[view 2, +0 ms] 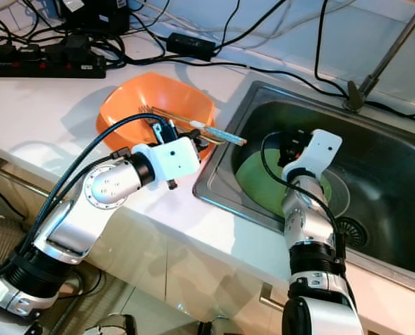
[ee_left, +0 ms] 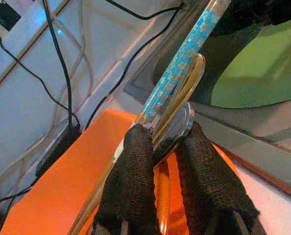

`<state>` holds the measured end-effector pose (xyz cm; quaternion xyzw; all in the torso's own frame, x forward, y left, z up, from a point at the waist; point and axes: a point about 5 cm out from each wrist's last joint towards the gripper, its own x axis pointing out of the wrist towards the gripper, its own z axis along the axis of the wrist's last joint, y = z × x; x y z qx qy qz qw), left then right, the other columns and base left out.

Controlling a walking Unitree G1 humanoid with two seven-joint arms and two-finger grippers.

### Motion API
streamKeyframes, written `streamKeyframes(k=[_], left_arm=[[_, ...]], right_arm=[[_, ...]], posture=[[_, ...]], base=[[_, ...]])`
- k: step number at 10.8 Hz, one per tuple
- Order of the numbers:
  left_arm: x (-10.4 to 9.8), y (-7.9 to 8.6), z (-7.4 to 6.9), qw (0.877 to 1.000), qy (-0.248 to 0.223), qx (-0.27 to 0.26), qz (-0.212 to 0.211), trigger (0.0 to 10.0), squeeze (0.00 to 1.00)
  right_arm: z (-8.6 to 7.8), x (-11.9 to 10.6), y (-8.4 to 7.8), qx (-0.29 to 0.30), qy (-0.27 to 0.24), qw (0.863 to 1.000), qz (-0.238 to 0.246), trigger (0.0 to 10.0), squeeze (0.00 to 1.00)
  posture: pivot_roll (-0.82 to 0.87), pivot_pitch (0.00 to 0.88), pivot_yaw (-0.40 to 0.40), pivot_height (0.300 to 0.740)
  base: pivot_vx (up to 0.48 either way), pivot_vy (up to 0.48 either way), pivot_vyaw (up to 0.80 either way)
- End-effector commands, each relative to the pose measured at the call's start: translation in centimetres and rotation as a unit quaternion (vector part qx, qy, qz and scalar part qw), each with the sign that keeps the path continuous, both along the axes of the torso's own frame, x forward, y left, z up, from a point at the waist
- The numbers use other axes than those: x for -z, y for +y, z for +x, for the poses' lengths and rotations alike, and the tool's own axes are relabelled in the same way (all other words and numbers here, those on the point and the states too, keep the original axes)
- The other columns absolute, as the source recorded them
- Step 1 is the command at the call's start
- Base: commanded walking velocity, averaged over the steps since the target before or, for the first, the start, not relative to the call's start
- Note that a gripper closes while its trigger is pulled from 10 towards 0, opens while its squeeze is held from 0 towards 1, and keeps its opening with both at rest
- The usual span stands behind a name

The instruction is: Kitchen organization

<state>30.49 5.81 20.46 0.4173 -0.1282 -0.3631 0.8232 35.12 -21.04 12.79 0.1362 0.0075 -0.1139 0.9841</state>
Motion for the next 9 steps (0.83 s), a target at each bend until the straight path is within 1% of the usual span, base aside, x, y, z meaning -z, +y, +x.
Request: streamKeyframes(k=[1, 2, 3, 5, 7, 8, 9], left_arm=[[-0.1, -0.3, -0.1, 1.000, -0.001, 0.003, -0.002, 10.0, 0.00], [-0.4, -0.4, 0.0, 1.000, -0.011, 0.003, -0.010, 10.0, 0.00], [-1.6, -0.4, 0.1, 0.999, -0.037, -0.002, -0.037, 10.0, 0.00], [-3.1, 0.1, 0.4, 0.994, -0.069, -0.021, -0.077, 10.0, 0.00], [-2.9, 0.2, 0.5, 0.995, -0.069, -0.024, -0.072, 10.0, 0.00], [-2.8, 0.2, 0.5, 0.995, -0.067, -0.025, -0.074, 4.6, 0.00], [-2.7, 0.3, 0.5, 0.995, -0.063, -0.023, -0.079, 0.0, 0.00]], right_arm=[[0.0, 0.0, -0.2, 0.007, -0.001, 1.000, 0.004, 10.0, 0.00], [0.0, 0.0, -0.3, 0.007, -0.002, 1.000, 0.004, 10.0, 0.00], [0.0, 0.0, -0.3, 0.008, -0.002, 1.000, 0.004, 10.0, 0.00], [0.0, 0.0, -0.3, 0.009, -0.001, 1.000, 0.004, 10.0, 0.00], [0.0, 0.0, -0.2, 0.008, -0.001, 1.000, 0.004, 10.0, 0.00], [0.0, 0.0, -0.3, 0.008, -0.001, 1.000, 0.003, 10.0, 0.00], [0.0, 0.0, -0.3, 0.009, -0.001, 1.000, 0.003, 10.0, 0.00]], posture=[[0.04, 0.071, -0.120, 0.740], [0.04, 0.071, -0.120, 0.740], [0.04, 0.070, -0.118, 0.740], [0.04, 0.069, -0.119, 0.740], [0.04, 0.070, -0.119, 0.740], [0.04, 0.068, -0.119, 0.740], [0.04, 0.067, -0.120, 0.740]], base=[[0.000, 0.000, 0.00], [0.000, 0.000, 0.00], [0.000, 0.000, 0.00], [0.000, 0.000, 0.00], [0.000, 0.000, 0.00], [0.000, 0.000, 0.00], [0.000, 0.000, 0.00]])
